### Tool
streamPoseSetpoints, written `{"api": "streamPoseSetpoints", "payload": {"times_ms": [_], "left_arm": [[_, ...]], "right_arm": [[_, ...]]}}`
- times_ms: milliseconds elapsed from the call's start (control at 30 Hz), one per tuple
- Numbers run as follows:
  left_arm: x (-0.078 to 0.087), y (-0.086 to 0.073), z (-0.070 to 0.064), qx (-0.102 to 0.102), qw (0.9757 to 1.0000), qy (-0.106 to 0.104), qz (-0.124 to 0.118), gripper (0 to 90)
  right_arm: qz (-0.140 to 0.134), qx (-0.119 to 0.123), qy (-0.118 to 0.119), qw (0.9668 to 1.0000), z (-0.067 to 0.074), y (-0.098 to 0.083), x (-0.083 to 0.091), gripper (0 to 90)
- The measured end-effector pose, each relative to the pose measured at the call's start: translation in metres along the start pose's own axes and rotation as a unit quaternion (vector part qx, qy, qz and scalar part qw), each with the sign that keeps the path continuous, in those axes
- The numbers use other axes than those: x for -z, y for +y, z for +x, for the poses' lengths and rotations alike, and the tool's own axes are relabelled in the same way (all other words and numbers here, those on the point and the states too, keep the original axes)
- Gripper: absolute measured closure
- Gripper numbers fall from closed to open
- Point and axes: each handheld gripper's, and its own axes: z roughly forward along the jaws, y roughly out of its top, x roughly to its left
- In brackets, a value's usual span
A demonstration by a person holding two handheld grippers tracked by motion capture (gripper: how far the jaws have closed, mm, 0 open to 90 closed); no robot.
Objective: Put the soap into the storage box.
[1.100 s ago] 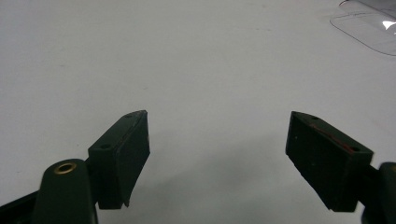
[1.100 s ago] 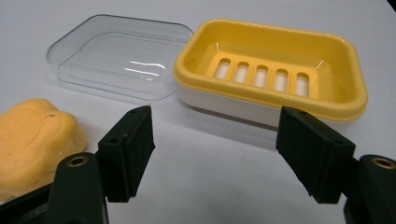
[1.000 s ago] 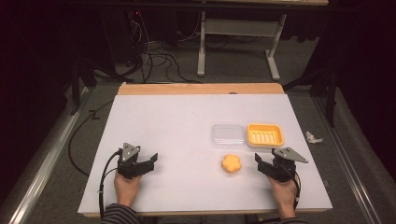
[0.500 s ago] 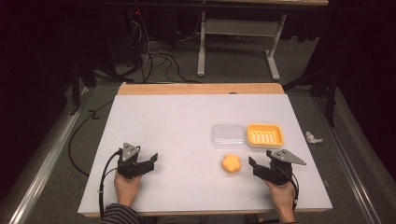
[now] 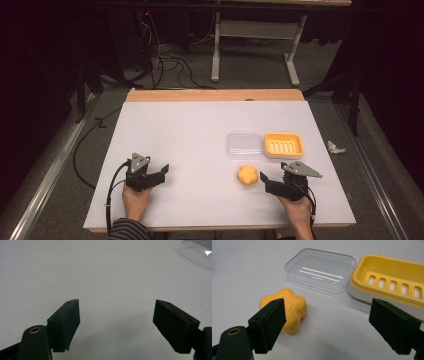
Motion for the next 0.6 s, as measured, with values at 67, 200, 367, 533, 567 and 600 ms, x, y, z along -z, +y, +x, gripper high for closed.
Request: {"api": "streamPoseSetpoints", "payload": {"times_ms": [67,200,367,533,567,600], "left_arm": [[0.000,0.000,0.000,0.000,1.0000,0.000,0.001,22.3],[0.000,0.000,0.000,0.000,1.0000,0.000,0.000,22.3],[0.000,0.000,0.000,0.000,1.0000,0.001,0.001,22.4],[0.000,0.000,0.000,0.000,1.0000,0.001,0.000,22.4],[0.000,0.000,0.000,0.000,1.0000,0.001,0.000,22.4],[0.000,0.000,0.000,0.000,1.0000,0.001,0.000,22.4]], "right_arm": [[0.003,-0.002,0.003,1.0000,0.003,0.001,0.000,14.0],[0.012,0.011,0.020,0.9997,0.010,0.004,-0.002,14.1],[0.024,0.026,0.035,0.9988,0.018,0.007,-0.008,14.1],[0.040,0.038,0.051,0.9972,0.027,0.010,-0.016,14.1],[0.043,0.039,0.053,0.9969,0.029,0.011,-0.018,14.1],[0.047,0.042,0.054,0.9966,0.030,0.012,-0.020,14.2]]}}
